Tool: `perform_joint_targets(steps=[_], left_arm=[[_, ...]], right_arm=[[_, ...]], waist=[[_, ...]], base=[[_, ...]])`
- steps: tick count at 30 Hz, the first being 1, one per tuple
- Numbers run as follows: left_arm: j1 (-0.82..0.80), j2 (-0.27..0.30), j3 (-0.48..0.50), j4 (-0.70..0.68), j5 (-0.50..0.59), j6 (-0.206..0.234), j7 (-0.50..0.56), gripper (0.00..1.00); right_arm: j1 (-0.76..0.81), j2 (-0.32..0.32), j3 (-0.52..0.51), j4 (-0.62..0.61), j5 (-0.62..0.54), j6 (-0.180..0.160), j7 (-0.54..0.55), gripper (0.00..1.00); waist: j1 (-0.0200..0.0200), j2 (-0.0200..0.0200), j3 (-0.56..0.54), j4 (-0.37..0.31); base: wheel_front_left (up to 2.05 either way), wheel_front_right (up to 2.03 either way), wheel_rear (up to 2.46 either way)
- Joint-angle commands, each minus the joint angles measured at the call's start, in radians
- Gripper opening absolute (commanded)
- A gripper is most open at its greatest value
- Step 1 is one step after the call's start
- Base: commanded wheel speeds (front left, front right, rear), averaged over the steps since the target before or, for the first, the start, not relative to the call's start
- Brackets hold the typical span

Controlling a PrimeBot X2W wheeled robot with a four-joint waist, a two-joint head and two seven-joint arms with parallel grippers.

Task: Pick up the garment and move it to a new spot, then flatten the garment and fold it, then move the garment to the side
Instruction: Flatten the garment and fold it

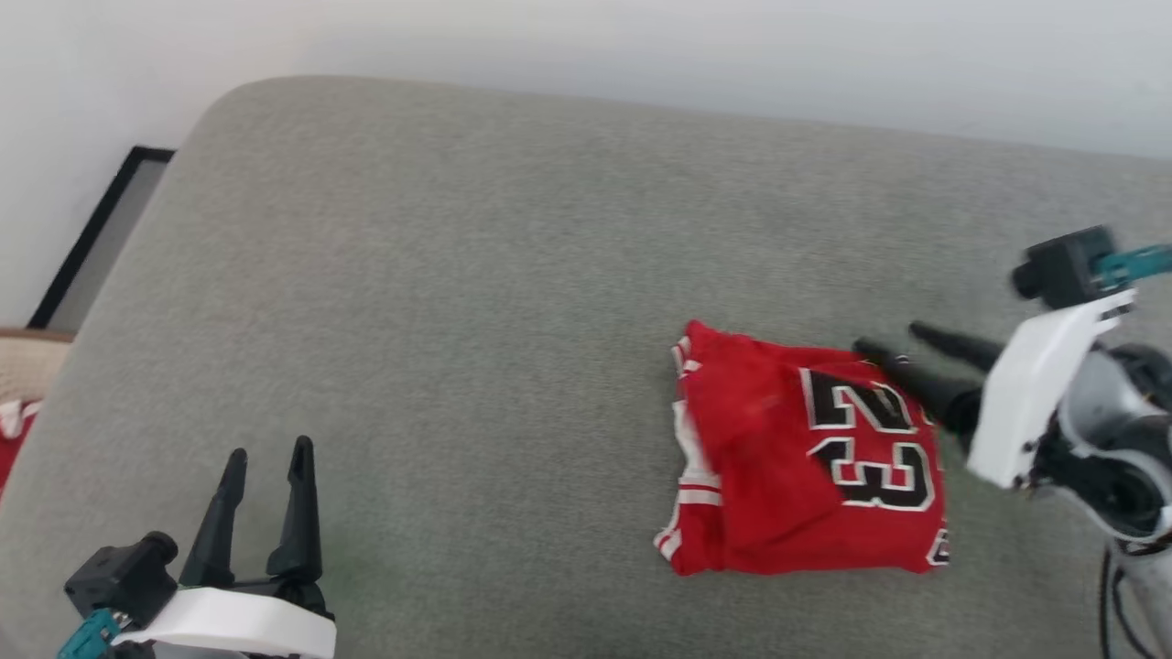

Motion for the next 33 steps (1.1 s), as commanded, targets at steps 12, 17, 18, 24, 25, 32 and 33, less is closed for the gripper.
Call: perform_joint_targets(steps=[12,17,18,24,25,32,33], left_arm=[[0.043,0.033,0.043,-0.037,-0.014,-0.003,-0.005,1.0],[0.057,0.044,0.061,-0.051,-0.015,-0.003,-0.005,1.0],[0.063,0.044,0.066,-0.052,-0.011,-0.003,-0.005,1.0],[0.092,0.046,0.091,-0.072,-0.003,-0.003,-0.005,1.0],[0.097,0.048,0.097,-0.076,0.002,-0.003,-0.005,1.0],[0.137,0.05,0.12,-0.102,0.019,-0.003,-0.005,1.0],[0.141,0.049,0.121,-0.105,0.019,-0.003,-0.005,1.0]], right_arm=[[0.095,-0.025,-0.122,-0.049,-0.052,0.0,-0.246,1.0],[0.13,-0.029,-0.128,-0.041,-0.094,0.0,-0.369,1.0],[0.136,-0.035,-0.129,-0.037,-0.11,0.0,-0.403,1.0],[0.182,-0.051,-0.124,0.009,-0.213,0.0,-0.629,1.0],[0.188,-0.054,-0.124,0.02,-0.234,0.0,-0.666,1.0],[0.246,-0.033,-0.135,0.103,-0.344,0.0,-0.825,1.0],[0.252,-0.027,-0.137,0.116,-0.355,0.0,-0.844,1.0]], waist=[[0.0,0.0,-0.045,-0.14],[0.0,0.0,-0.058,-0.175],[0.0,0.0,-0.062,-0.182],[0.0,0.0,-0.091,-0.221],[0.0,0.0,-0.095,-0.227],[0.0,0.0,-0.121,-0.259],[0.0,0.0,-0.125,-0.261]], base=[[0.0,0.0,0.0],[0.0,0.0,0.0],[0.0,0.0,0.0],[0.0,0.0,0.0],[0.0,0.0,0.0],[0.0,0.0,0.0],[0.0,0.0,0.0]])
